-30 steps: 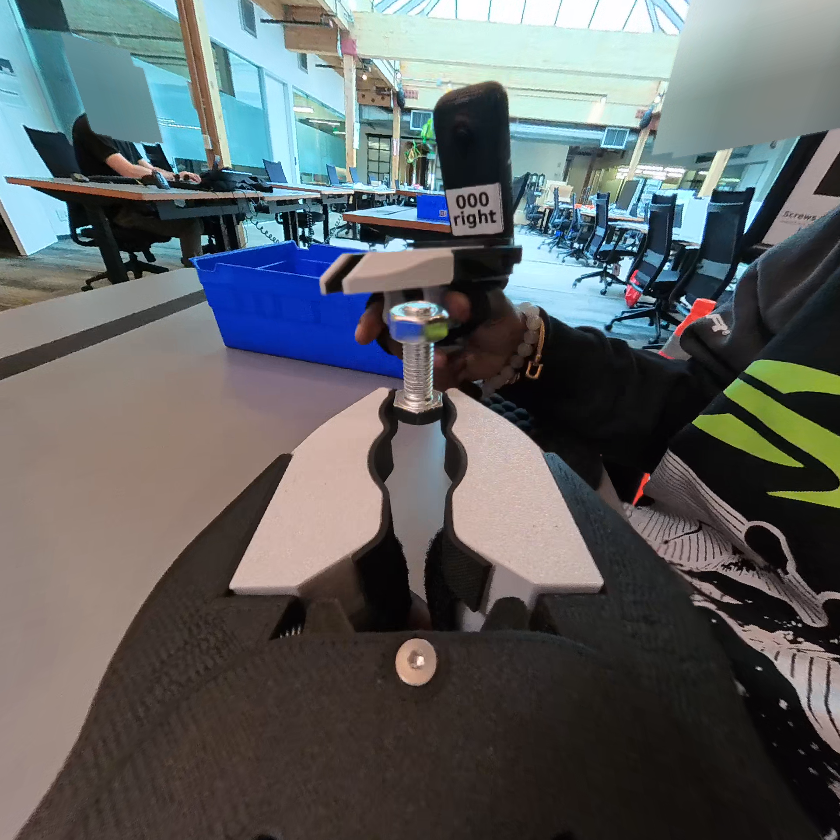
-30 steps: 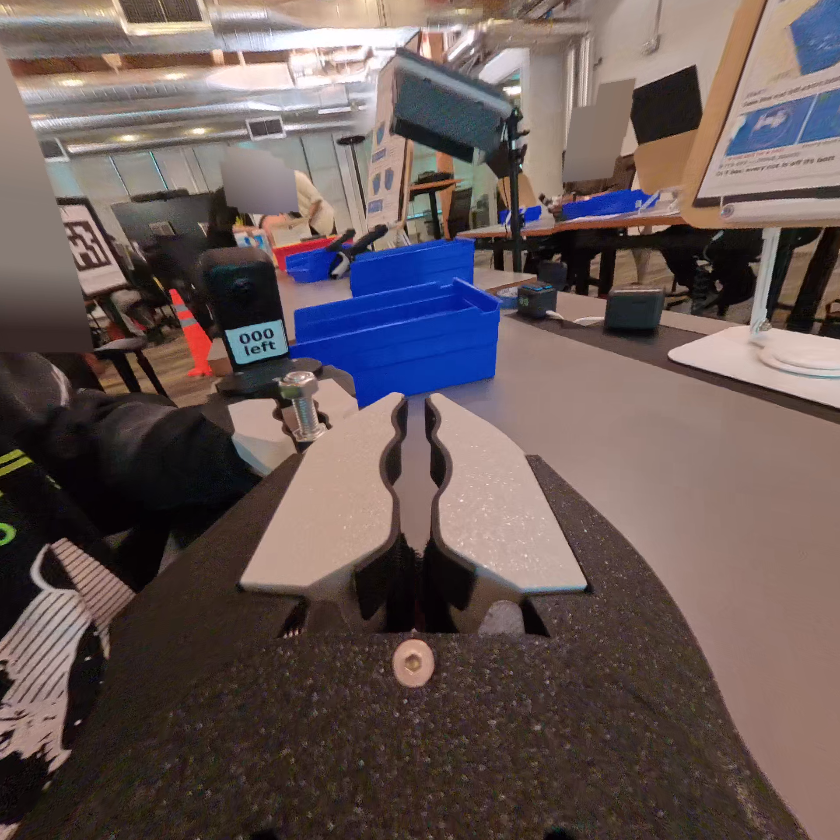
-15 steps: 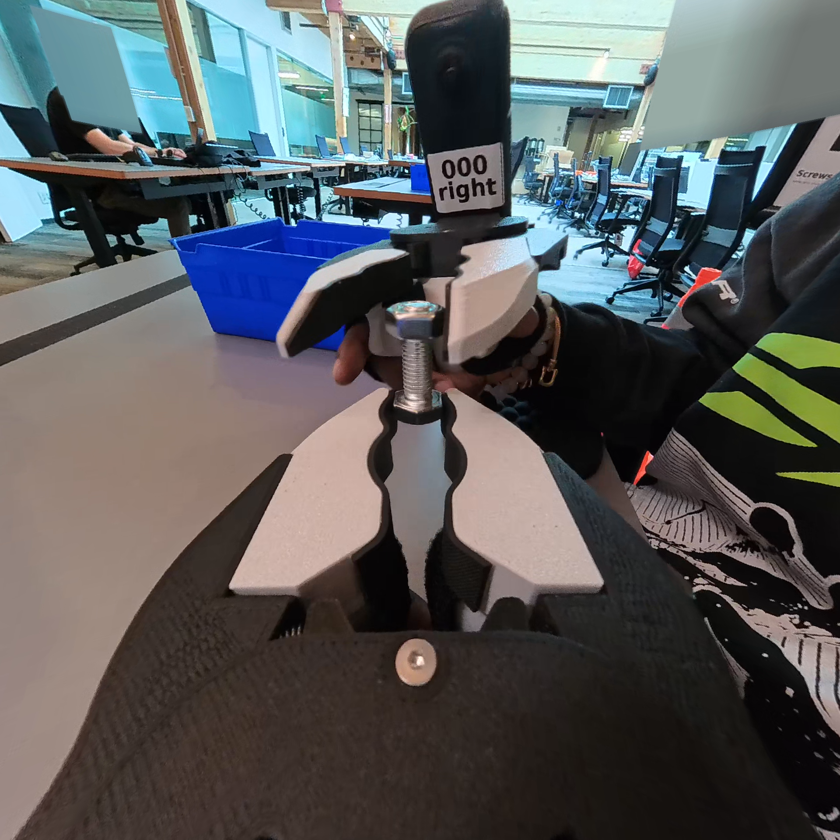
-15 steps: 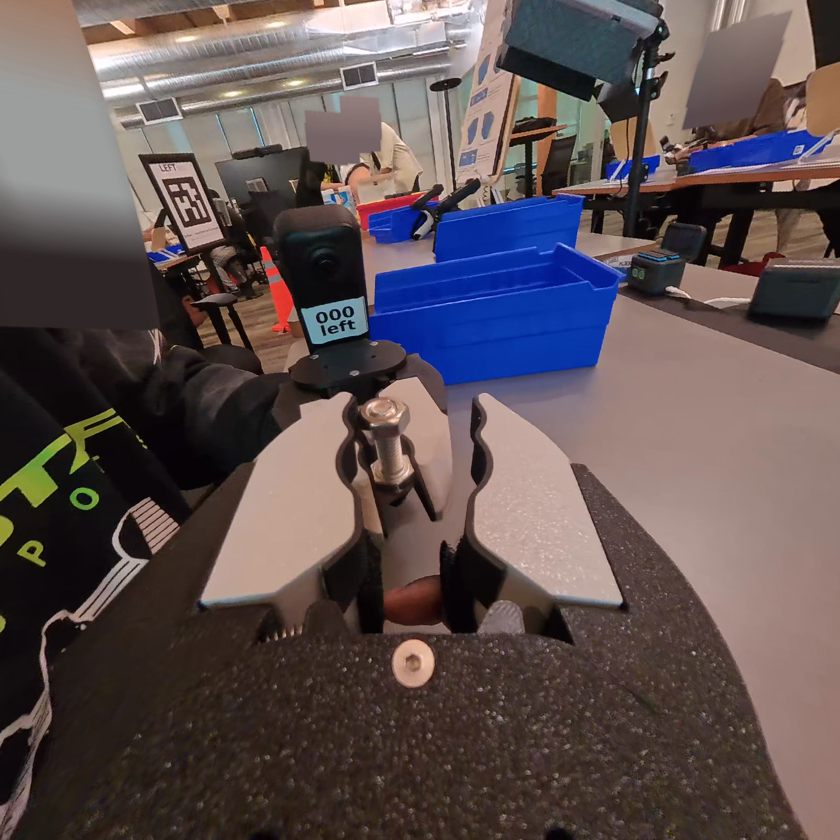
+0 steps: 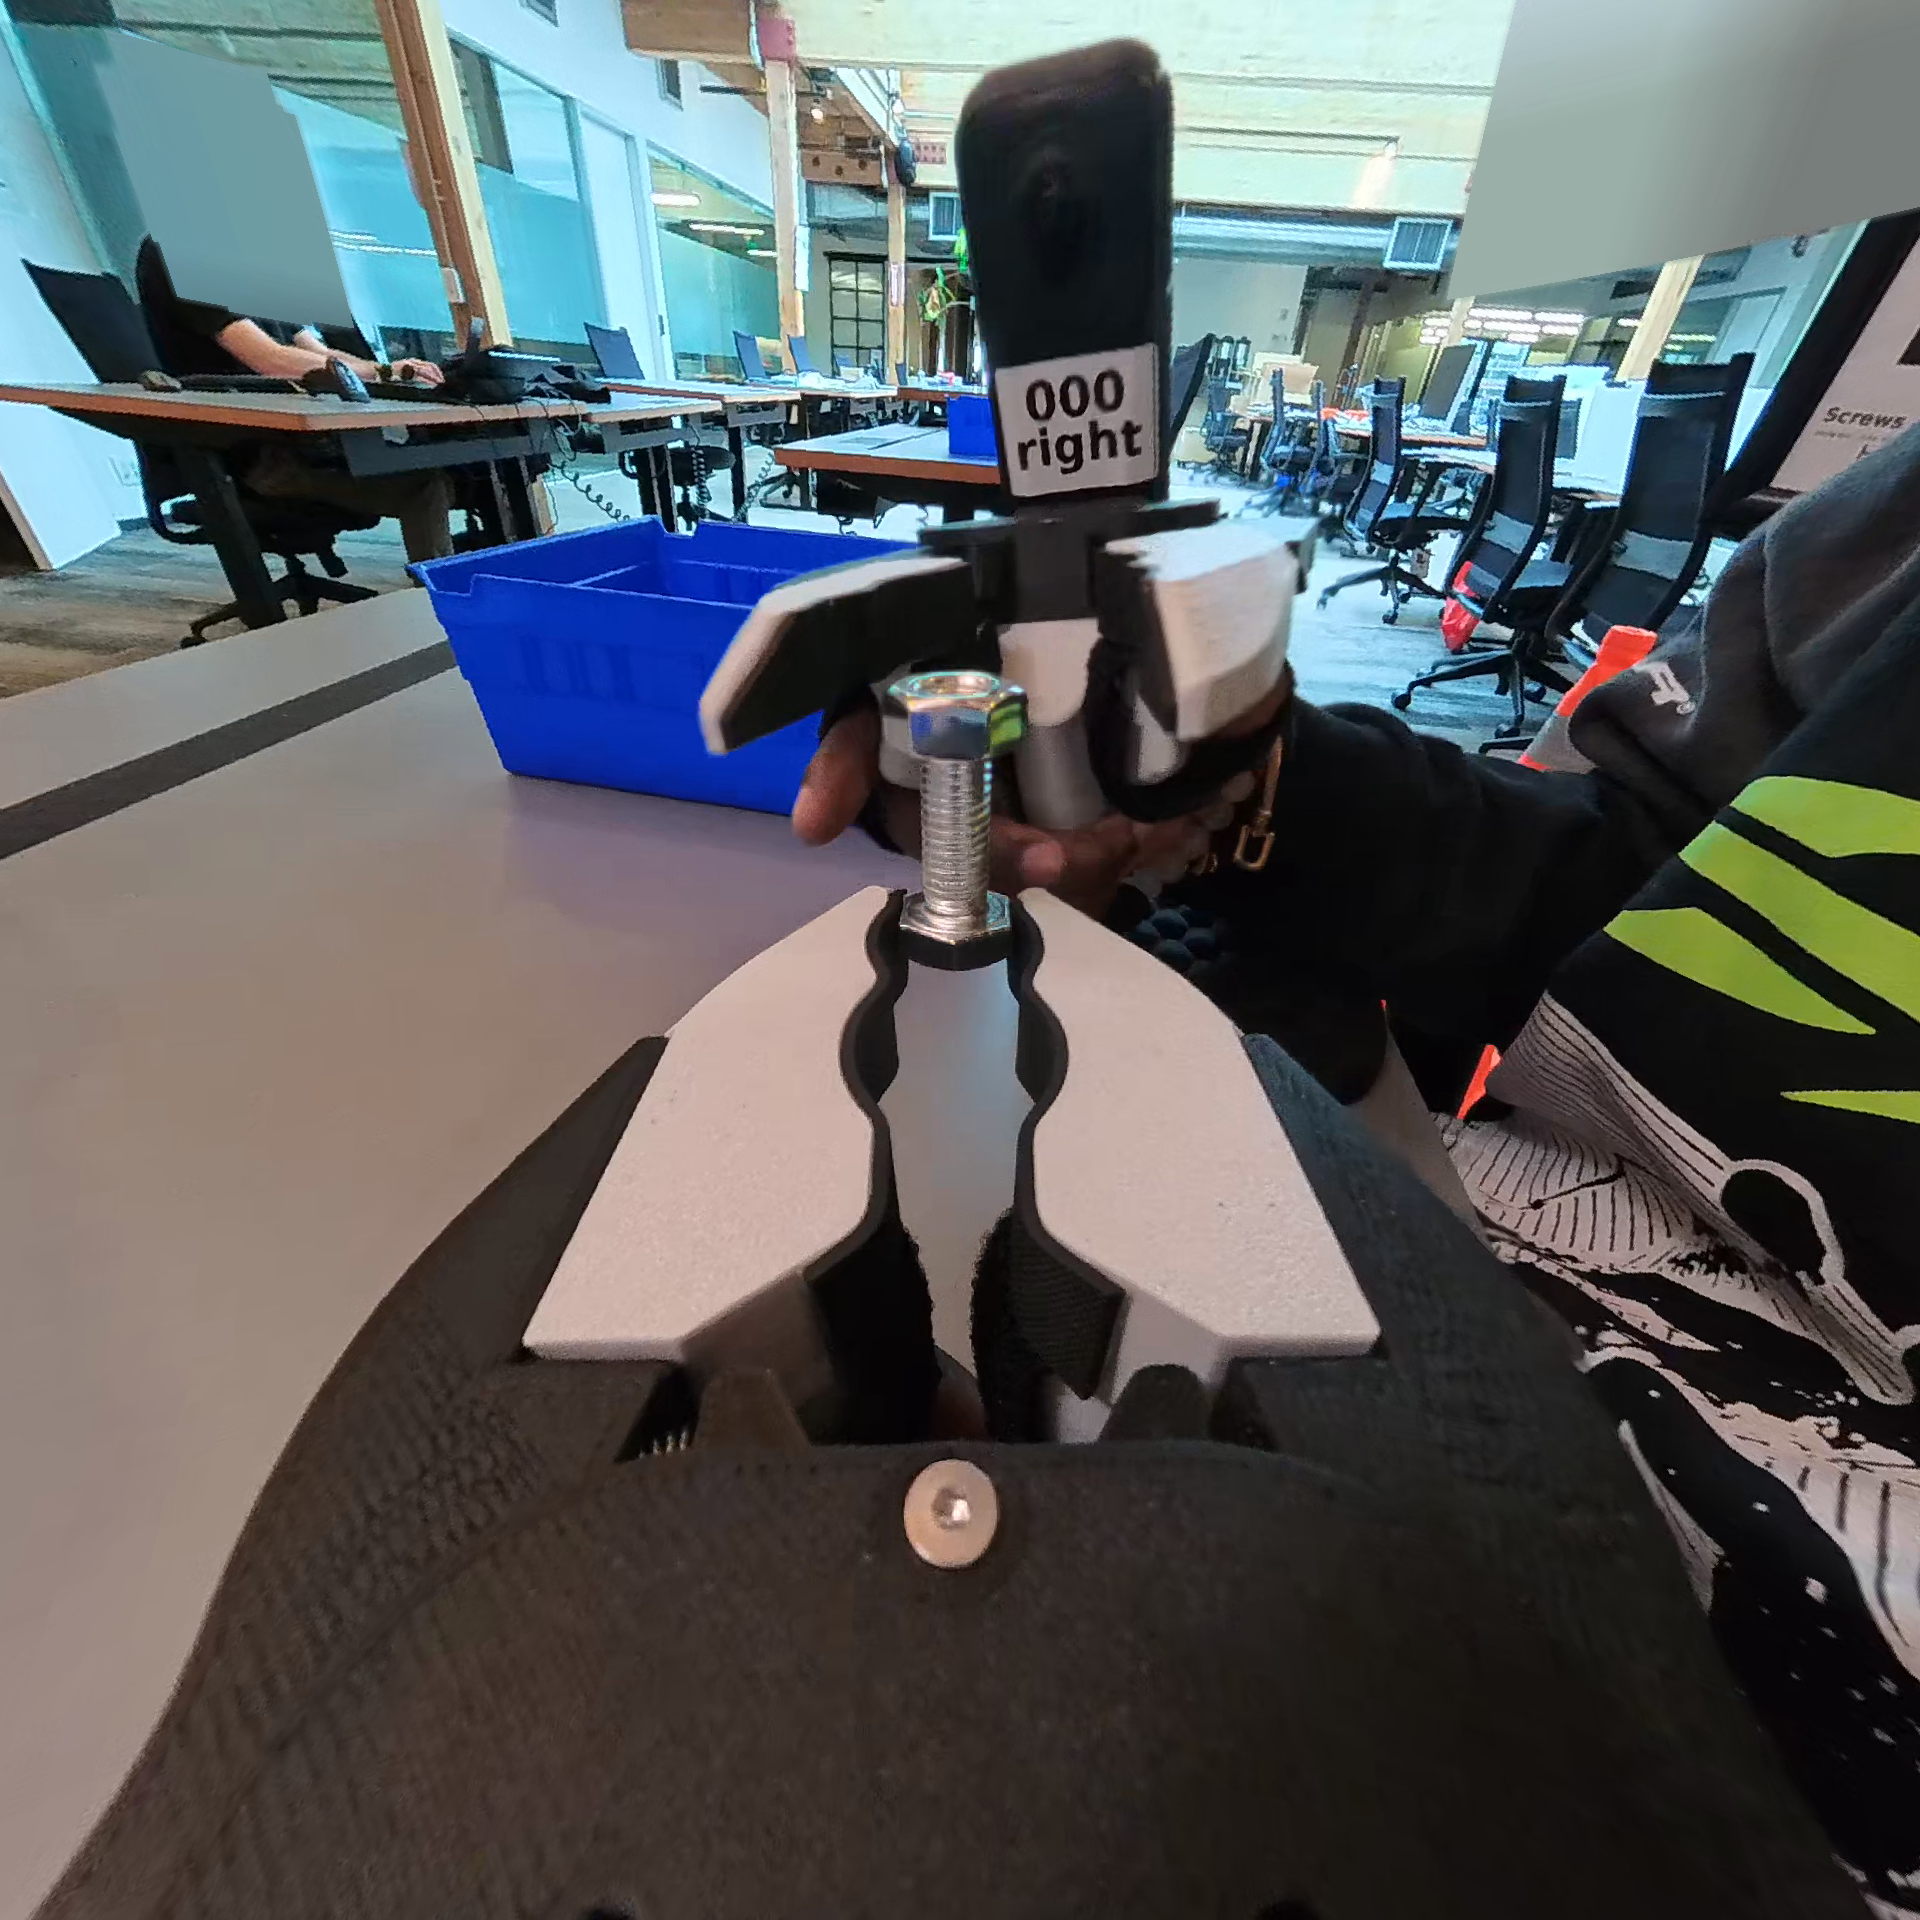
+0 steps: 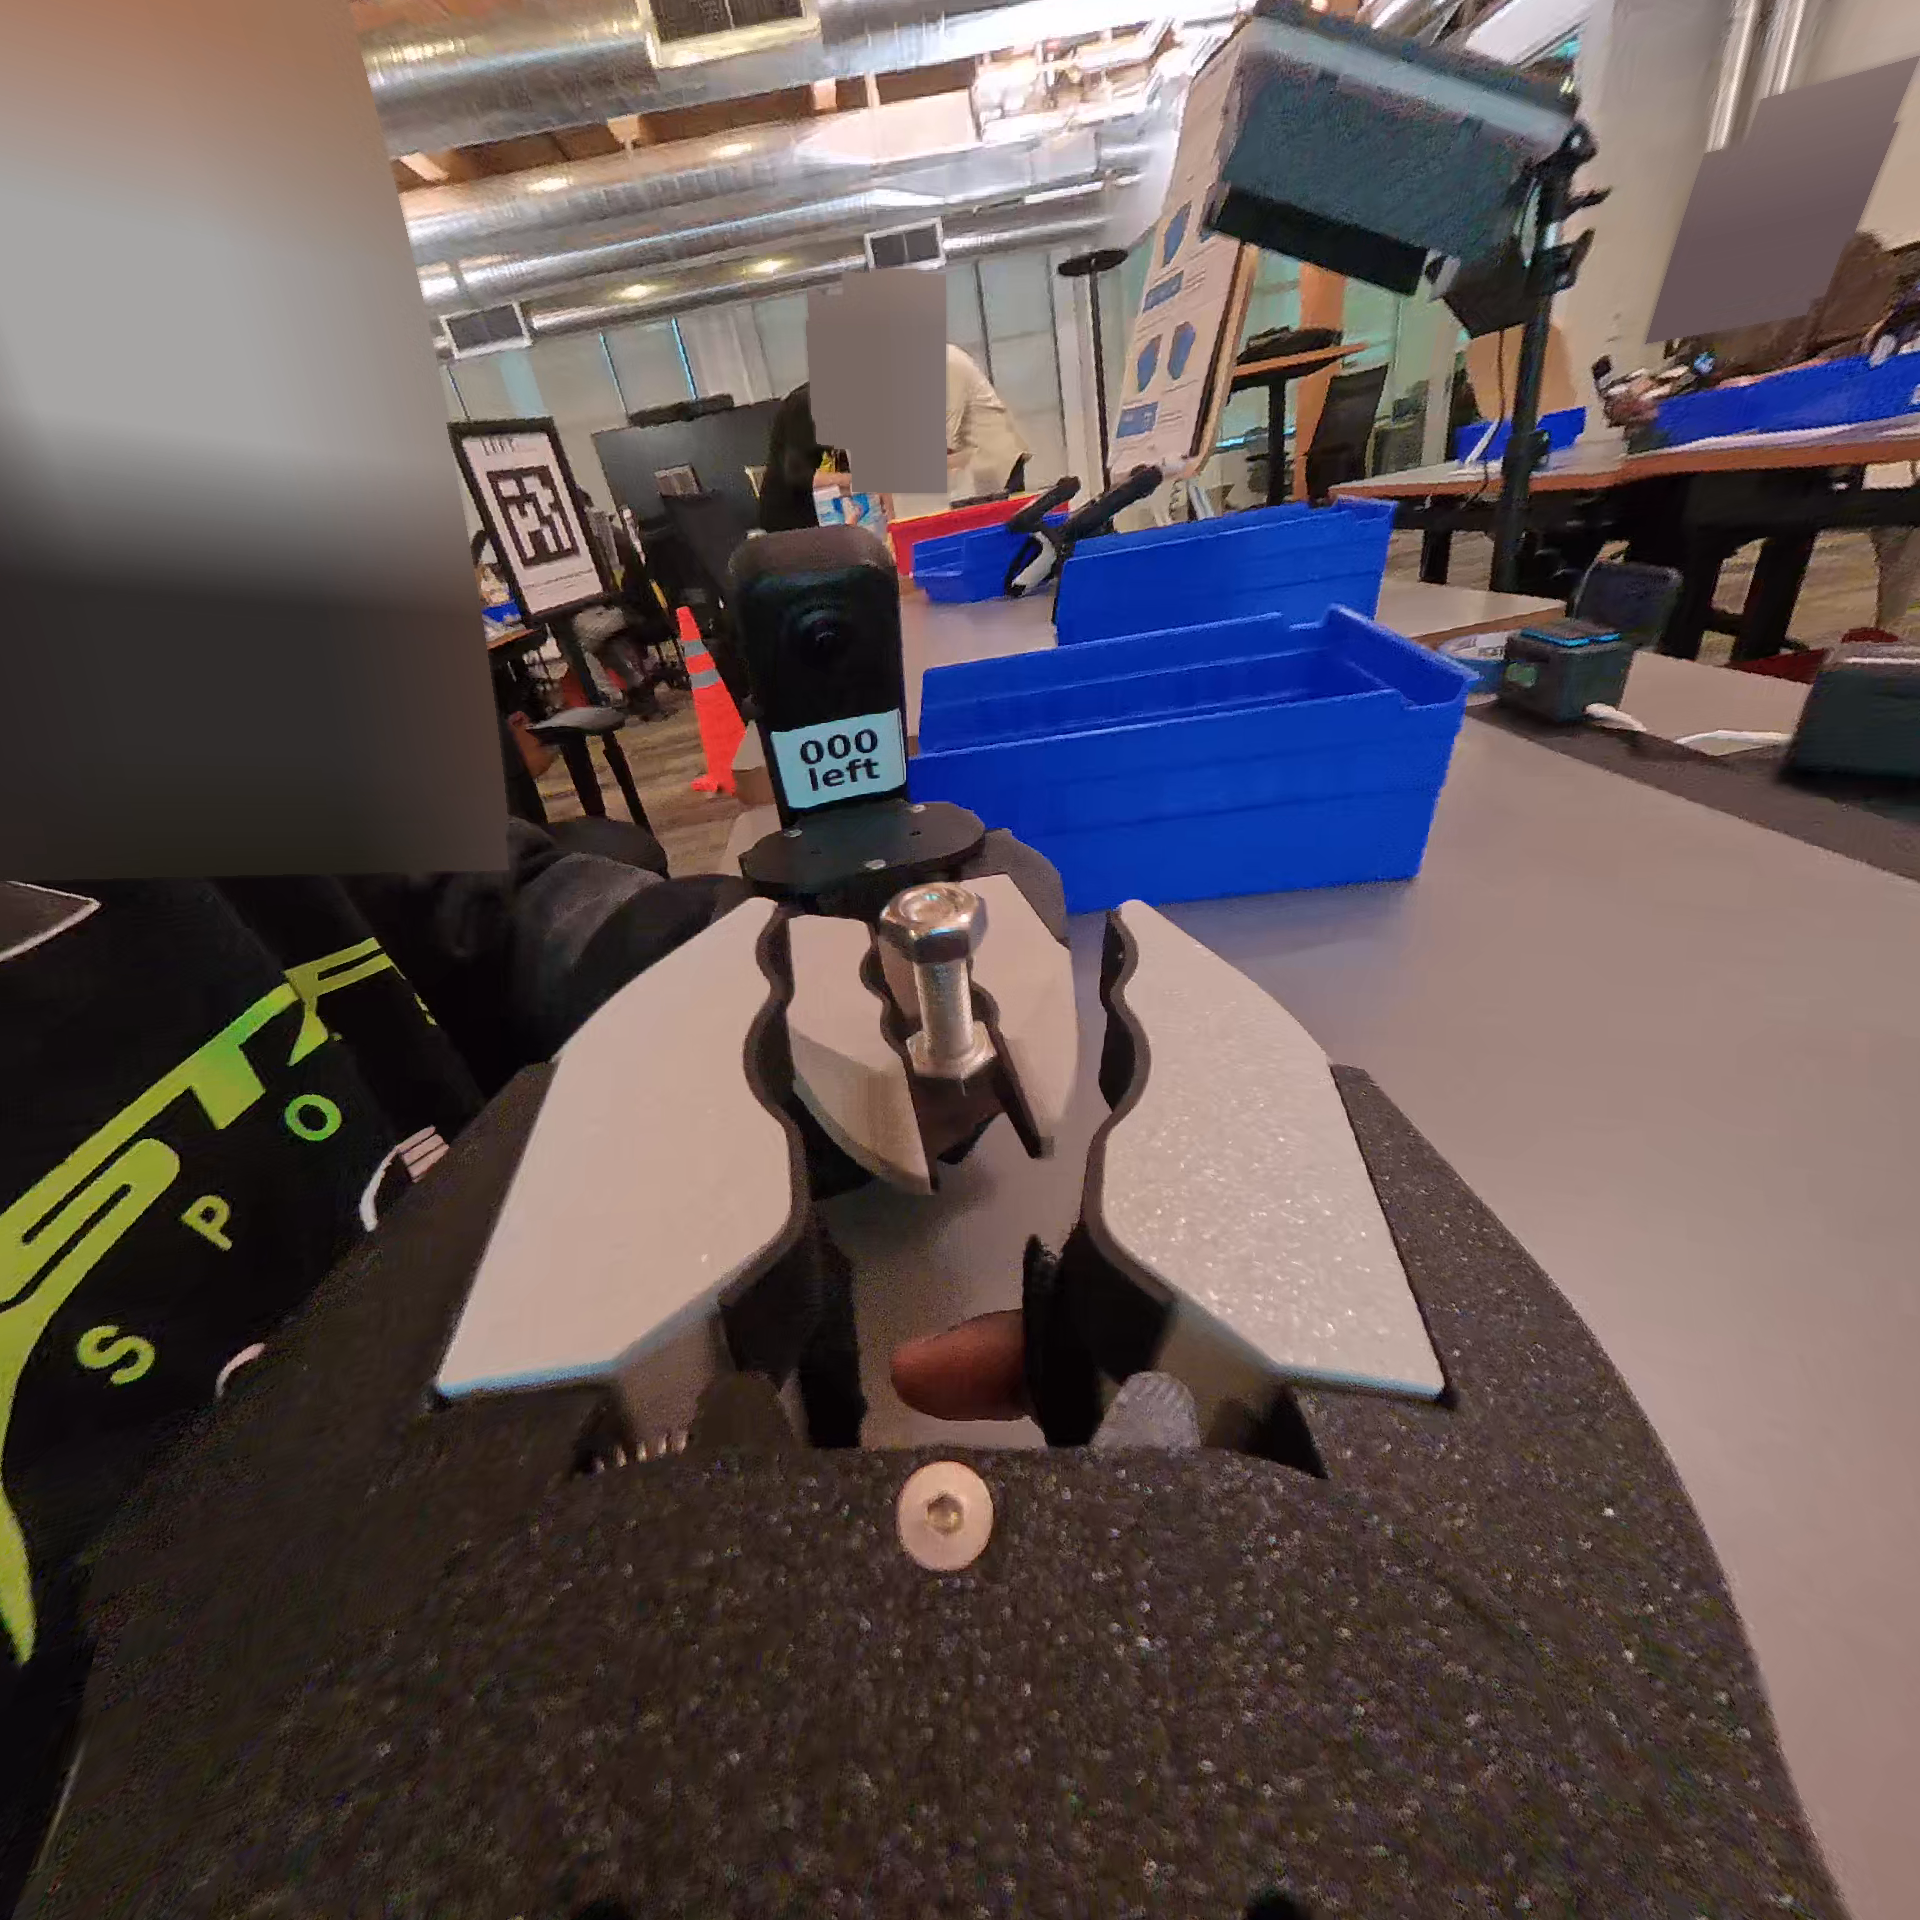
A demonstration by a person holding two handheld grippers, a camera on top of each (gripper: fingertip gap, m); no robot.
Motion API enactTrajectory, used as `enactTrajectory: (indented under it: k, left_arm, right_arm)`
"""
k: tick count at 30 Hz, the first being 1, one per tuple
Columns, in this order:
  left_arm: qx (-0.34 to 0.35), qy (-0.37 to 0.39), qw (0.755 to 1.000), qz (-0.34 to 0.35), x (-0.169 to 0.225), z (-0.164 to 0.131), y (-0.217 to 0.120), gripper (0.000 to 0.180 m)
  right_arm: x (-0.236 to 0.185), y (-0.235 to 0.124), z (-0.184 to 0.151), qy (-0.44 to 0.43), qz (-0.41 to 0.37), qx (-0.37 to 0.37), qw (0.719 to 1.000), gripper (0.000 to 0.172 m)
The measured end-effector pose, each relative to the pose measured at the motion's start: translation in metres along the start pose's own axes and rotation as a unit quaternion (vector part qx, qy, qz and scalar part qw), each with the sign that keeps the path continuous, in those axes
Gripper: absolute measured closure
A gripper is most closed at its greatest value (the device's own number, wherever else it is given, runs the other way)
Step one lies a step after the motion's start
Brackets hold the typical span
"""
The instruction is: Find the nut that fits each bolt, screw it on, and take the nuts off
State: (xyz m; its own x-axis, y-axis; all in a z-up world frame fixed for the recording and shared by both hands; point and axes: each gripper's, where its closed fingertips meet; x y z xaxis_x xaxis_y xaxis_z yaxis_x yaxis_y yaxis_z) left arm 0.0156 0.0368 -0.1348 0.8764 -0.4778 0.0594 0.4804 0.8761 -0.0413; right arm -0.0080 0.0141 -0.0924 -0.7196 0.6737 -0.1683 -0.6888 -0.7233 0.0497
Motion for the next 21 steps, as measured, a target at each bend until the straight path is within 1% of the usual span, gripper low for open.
enactTrajectory:
  k: [2, 4, 5, 6, 9, 10, 11, 12, 13, 15, 17, 19, 21]
  left_arm:
    - [-0.006, 0.003, 1.0, -0.004, 0.002, -0.002, 0.002, 0.162]
    - [-0.009, 0.005, 1.0, -0.007, 0.004, -0.003, 0.003, 0.162]
    - [-0.009, 0.006, 1.0, -0.008, 0.004, -0.003, 0.003, 0.162]
    - [-0.007, 0.005, 1.0, -0.009, 0.004, -0.003, 0.003, 0.162]
    - [0.016, -0.004, 1.0, -0.008, 0.002, 0.004, -0.001, 0.162]
    - [0.025, -0.006, 1.0, -0.01, 0.001, 0.007, -0.003, 0.162]
    - [0.032, -0.007, 0.999, -0.013, 0.002, 0.009, -0.004, 0.162]
    - [0.031, -0.004, 0.999, -0.01, 0.002, 0.009, -0.004, 0.162]
    - [0.026, -0.001, 1.0, -0.007, 0.002, 0.008, -0.003, 0.162]
    - [0.017, -0.002, 1.0, -0.008, 0.002, 0.005, -0.001, 0.162]
    - [0.012, -0.003, 1.0, -0.006, 0.001, 0.003, -0.001, 0.162]
    - [0.009, 0.0, 1.0, -0.004, 0.001, 0.002, 0.0, 0.162]
    - [0.007, 0.002, 1.0, -0.005, 0.002, 0.002, 0.0, 0.162]
  right_arm:
    - [0.0, 0.009, -0.005, -0.006, -0.006, -0.017, 1.0, 0.112]
    - [0.003, 0.013, -0.006, -0.002, -0.015, -0.017, 1.0, 0.116]
    - [0.005, 0.012, -0.006, 0.002, -0.021, -0.016, 1.0, 0.123]
    - [0.007, 0.009, -0.006, 0.003, -0.024, -0.015, 1.0, 0.125]
    - [0.013, -0.008, 0.0, -0.005, -0.032, -0.009, 0.999, 0.125]
    - [0.023, -0.017, 0.002, -0.007, -0.063, -0.004, 0.998, 0.137]
    - [0.043, -0.029, 0.003, -0.009, -0.126, 0.003, 0.992, 0.163]
    - [0.053, -0.038, 0.004, -0.013, -0.154, 0.007, 0.988, 0.165]
    - [0.049, -0.04, 0.005, -0.011, -0.139, 0.009, 0.99, 0.165]
    - [0.033, -0.035, 0.012, -0.014, -0.093, 0.03, 0.995, 0.161]
    - [0.019, -0.025, 0.01, -0.01, -0.05, 0.029, 0.998, 0.145]
    - [0.007, -0.013, 0.005, -0.003, -0.015, 0.014, 1.0, 0.124]
    - [0.0, -0.003, 0.002, -0.009, -0.002, 0.005, 1.0, 0.119]
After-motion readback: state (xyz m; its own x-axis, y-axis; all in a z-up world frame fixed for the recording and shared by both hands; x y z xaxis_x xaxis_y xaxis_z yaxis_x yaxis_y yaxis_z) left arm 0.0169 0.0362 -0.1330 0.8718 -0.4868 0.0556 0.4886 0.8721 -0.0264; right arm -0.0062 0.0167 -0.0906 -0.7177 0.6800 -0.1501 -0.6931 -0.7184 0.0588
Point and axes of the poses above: each gripper's, where its closed fingertips meet, y out along the fingers, z out of its top, x = y × z across the jaws
